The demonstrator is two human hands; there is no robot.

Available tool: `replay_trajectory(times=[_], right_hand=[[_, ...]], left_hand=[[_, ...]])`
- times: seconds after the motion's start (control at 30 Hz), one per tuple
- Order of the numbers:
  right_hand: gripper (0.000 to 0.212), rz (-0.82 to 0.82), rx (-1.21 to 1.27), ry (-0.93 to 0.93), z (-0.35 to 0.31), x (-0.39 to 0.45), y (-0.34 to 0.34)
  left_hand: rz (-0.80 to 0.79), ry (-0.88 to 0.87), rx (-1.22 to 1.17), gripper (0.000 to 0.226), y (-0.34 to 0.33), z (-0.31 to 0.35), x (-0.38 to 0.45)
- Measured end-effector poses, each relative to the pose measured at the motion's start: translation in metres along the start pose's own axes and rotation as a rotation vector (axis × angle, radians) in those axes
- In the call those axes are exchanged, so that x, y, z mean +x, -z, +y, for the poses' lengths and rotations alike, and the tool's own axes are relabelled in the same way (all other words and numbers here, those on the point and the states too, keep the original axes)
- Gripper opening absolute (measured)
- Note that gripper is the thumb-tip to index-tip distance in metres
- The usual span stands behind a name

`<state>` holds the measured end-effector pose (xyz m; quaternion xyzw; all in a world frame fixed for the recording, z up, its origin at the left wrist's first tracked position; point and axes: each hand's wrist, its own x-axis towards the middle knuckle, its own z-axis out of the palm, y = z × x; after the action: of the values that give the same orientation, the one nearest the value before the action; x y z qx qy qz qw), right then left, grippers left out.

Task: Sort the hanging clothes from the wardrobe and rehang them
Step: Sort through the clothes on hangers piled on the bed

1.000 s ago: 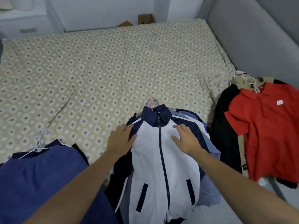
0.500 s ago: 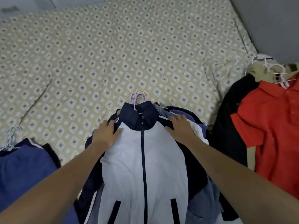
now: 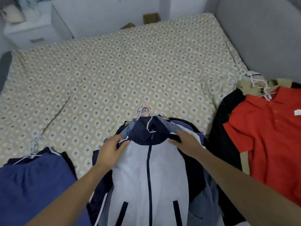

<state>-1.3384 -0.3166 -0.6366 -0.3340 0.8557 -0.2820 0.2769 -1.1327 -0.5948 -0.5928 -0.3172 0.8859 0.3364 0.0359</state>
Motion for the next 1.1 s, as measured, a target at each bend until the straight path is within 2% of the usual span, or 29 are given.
replay_trajectory(times=[0.1, 0.27, 0.33, 0.47, 0.6, 0.8, 0.93, 1.1], right_hand=[[0.025, 0.133, -0.028, -0.048, -0.029, -0.034, 0.017], [0.055, 0.401, 0.02, -0.099, -0.096, -0.129, 0.048], [0.057, 0.48, 0.035, -0.087, -0.123, -0.176, 0.055], [0.04, 0.573, 0.107, -0.05, -0.17, -0.272, 0.065], [0.059, 0.702, 0.068, -0.089, -0.198, -0.368, 0.07], [0.049, 0.897, -0.004, -0.167, -0.201, -0.494, 0.084], [0.05, 0.969, -0.074, -0.235, -0.175, -0.546, 0.117], [0.04, 1.045, -0.126, -0.276, -0.125, -0.589, 0.172]], left_hand=[[0.041, 0.013, 0.014, 0.044, 0.031, 0.016, -0.037], [0.001, -0.063, -0.019, 0.042, 0.082, 0.044, -0.108], [0.002, -0.142, -0.03, 0.044, 0.099, 0.059, -0.141], [0.005, -0.29, -0.053, 0.044, 0.126, 0.084, -0.212], [0.051, -0.448, -0.029, 0.045, 0.142, 0.112, -0.284], [0.061, -0.625, -0.031, 0.041, 0.14, 0.173, -0.372], [0.079, -0.681, -0.014, 0.051, 0.113, 0.224, -0.406], [0.06, -0.712, 0.037, 0.065, 0.057, 0.301, -0.416]])
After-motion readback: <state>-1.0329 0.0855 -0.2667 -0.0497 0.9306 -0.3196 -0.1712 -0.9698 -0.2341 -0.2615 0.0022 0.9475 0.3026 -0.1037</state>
